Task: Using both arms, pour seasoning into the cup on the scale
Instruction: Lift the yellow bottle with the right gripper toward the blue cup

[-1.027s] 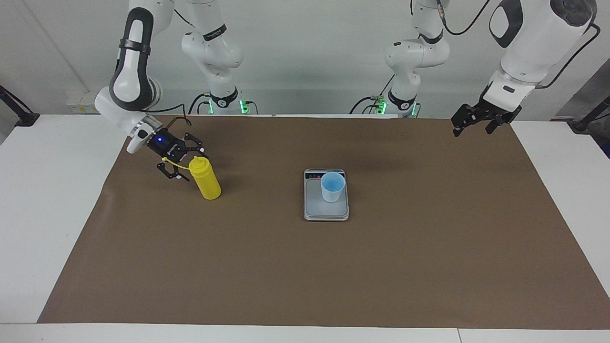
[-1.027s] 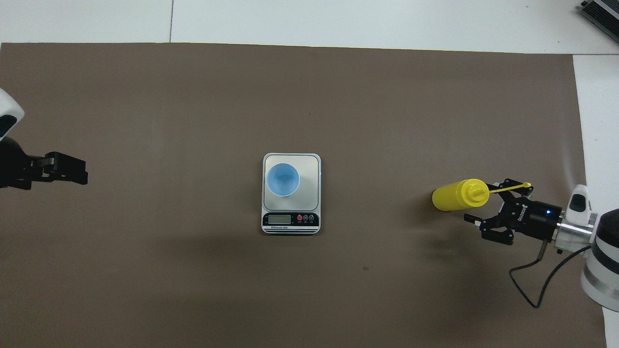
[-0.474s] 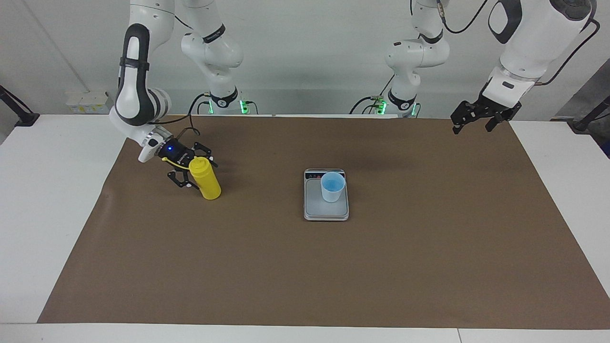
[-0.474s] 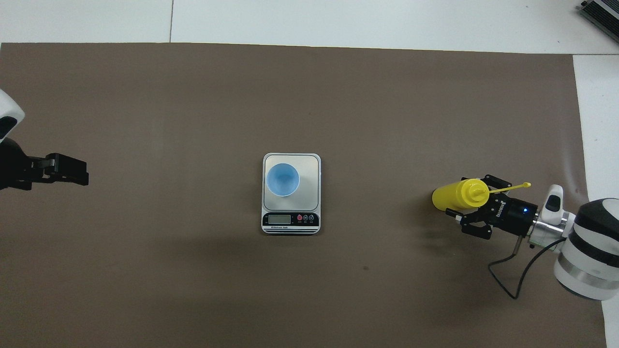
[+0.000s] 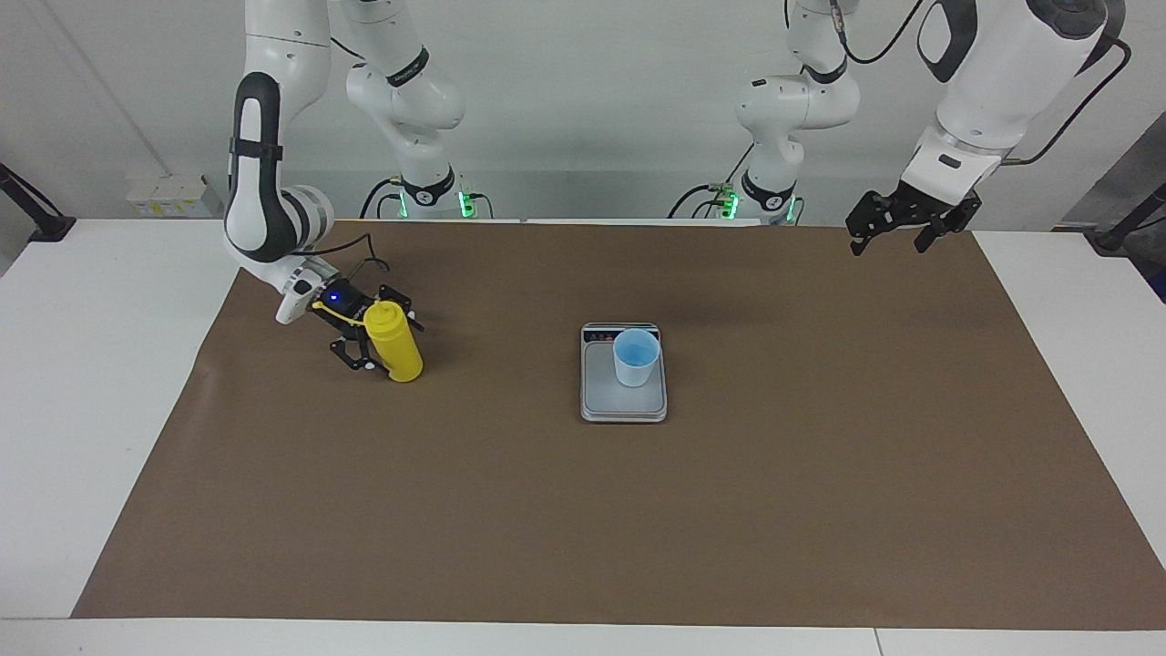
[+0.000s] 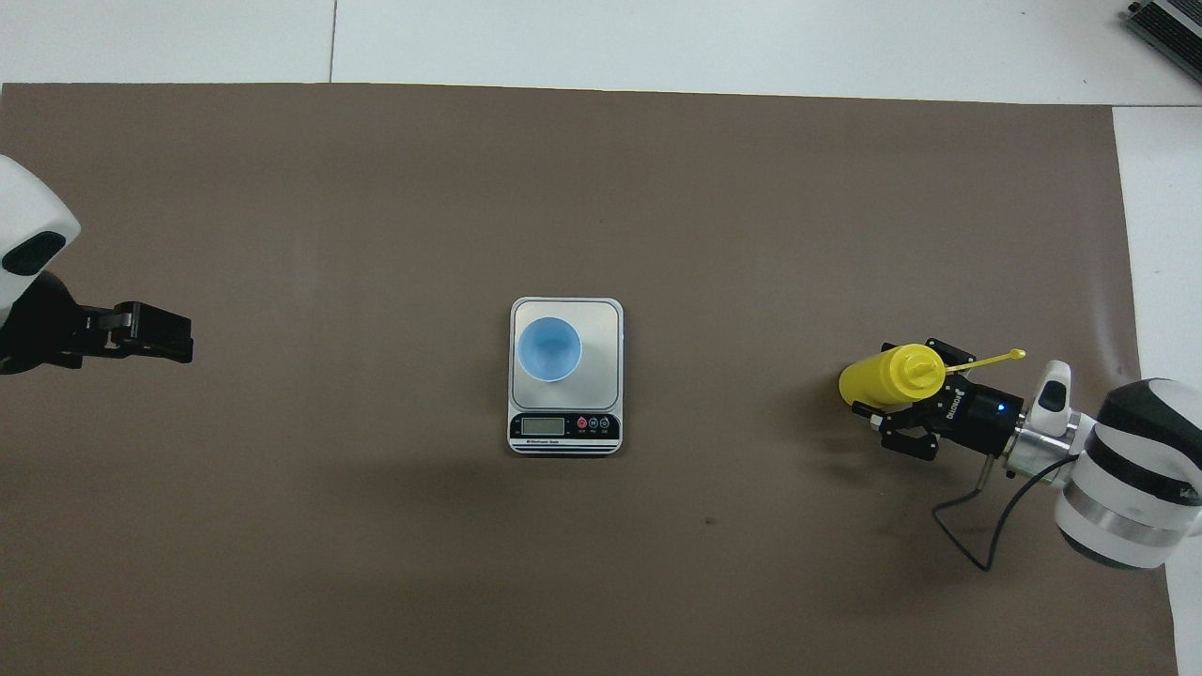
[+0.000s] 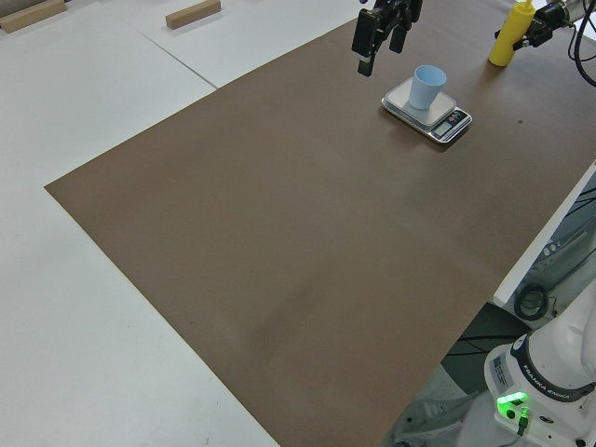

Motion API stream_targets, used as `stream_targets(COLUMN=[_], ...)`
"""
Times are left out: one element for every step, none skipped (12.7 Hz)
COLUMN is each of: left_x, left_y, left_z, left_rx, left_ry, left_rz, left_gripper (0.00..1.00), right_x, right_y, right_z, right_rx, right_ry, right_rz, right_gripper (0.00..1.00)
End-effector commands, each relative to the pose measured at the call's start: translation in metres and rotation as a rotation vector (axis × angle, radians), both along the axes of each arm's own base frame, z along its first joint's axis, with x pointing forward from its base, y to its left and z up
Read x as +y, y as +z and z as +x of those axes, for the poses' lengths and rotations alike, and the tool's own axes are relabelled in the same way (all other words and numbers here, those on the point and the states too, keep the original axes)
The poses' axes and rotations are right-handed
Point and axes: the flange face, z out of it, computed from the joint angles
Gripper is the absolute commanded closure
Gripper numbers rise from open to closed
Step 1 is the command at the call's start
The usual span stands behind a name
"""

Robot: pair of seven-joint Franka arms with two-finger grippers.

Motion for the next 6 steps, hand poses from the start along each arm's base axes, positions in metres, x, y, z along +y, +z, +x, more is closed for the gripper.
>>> stream_targets(left_x=[0.004,0.004,0.004,0.003,0.003,0.003], left_y=[-0.001,-0.001,-0.001,-0.001,-0.001,0.000], left_z=[-0.007,-0.007,-0.007,-0.007,-0.007,-0.007], left_rx=[-0.002,-0.002,-0.002,-0.002,-0.002,-0.003], left_ry=[-0.008,-0.009,-0.009,-0.012,-0.017,-0.029], left_rz=[0.007,0.007,0.007,0.007,0.007,0.006], left_gripper=[0.00,0.00,0.00,0.00,0.00,0.00], right_x=[0.000,-0.001,-0.001,0.000,0.000,0.000], right_y=[0.003,0.008,0.010,0.013,0.015,0.016], right_z=[0.005,0.009,0.010,0.011,0.011,0.013], right_rx=[-0.035,-0.046,-0.053,-0.057,-0.061,-0.064], right_ry=[-0.004,-0.003,-0.002,-0.001,-0.001,-0.001], right_rz=[0.032,0.028,0.028,0.026,0.025,0.023], right_gripper=[0.19,0.27,0.36,0.52,0.66,0.81])
